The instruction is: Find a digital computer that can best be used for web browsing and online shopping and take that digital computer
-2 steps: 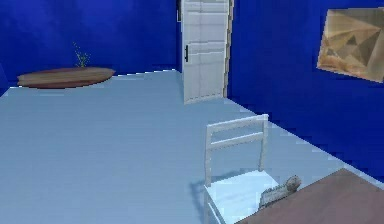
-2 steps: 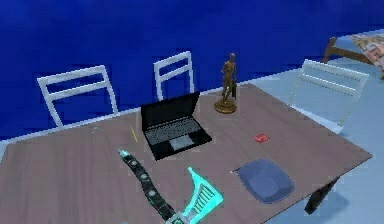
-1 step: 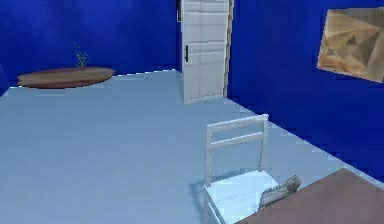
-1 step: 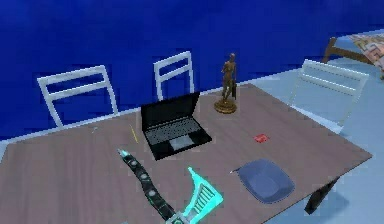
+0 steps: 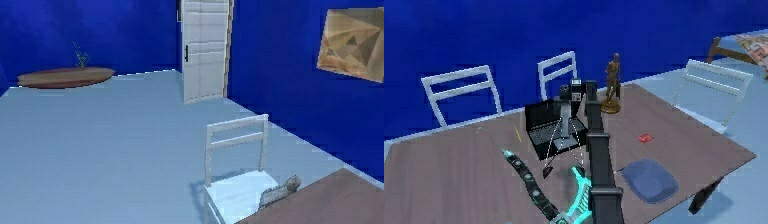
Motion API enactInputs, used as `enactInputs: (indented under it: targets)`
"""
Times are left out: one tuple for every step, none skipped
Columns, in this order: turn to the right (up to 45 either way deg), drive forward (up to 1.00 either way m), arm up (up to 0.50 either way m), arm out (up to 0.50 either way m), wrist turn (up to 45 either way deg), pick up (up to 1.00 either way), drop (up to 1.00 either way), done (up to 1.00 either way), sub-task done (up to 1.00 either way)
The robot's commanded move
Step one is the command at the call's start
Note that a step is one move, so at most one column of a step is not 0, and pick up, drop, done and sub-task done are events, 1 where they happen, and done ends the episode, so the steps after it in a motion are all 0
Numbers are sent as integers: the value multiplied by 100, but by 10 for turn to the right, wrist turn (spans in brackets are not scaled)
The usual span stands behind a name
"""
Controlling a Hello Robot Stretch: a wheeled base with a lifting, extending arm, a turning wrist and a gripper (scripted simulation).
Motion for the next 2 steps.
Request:
enactInputs:
  targets:
    - [0, 0, 0, 0, 450, 0, 0, 0, 0]
    - [0, 0, 0, 0, 450, 0, 0, 0, 0]
